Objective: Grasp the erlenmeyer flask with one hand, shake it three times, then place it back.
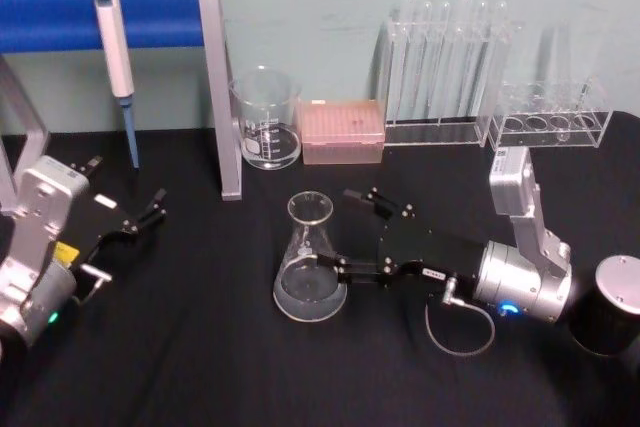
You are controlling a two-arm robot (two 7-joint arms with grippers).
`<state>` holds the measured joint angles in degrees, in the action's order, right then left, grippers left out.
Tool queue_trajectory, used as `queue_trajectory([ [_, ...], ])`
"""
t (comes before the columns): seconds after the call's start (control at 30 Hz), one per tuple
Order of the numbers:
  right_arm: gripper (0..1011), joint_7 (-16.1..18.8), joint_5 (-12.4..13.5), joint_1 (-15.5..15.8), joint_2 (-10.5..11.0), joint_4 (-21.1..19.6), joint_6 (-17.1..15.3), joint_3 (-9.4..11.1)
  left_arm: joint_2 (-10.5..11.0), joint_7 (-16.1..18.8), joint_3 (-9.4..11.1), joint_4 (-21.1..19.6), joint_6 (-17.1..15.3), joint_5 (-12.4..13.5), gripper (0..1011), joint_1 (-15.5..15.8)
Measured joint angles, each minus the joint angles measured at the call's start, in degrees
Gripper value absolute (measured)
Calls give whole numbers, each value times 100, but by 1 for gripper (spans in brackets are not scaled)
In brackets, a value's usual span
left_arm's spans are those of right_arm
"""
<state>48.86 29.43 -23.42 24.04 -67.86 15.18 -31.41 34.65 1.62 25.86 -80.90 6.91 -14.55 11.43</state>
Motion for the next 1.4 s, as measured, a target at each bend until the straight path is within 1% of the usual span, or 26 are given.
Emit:
queue_trajectory([
  [0.43, 1003, 105, -14, -306, -238, 434, 34, -139, 0, 0, 0, 0, 0, 0, 1001, 0],
  [0.83, 1003, 210, -31, -468, -404, 670, 33, -259, 0, 0, 0, 0, 0, 0, 1001, 0],
  [1.23, 1003, 225, -74, -613, -558, 897, 97, -304, 0, 0, 0, 0, 0, 0, 1001, 0],
  [1.4, 1003, 223, -78, -628, -569, 925, 97, -303, 0, 0, 0, 0, 0, 0, 1001, 0],
])
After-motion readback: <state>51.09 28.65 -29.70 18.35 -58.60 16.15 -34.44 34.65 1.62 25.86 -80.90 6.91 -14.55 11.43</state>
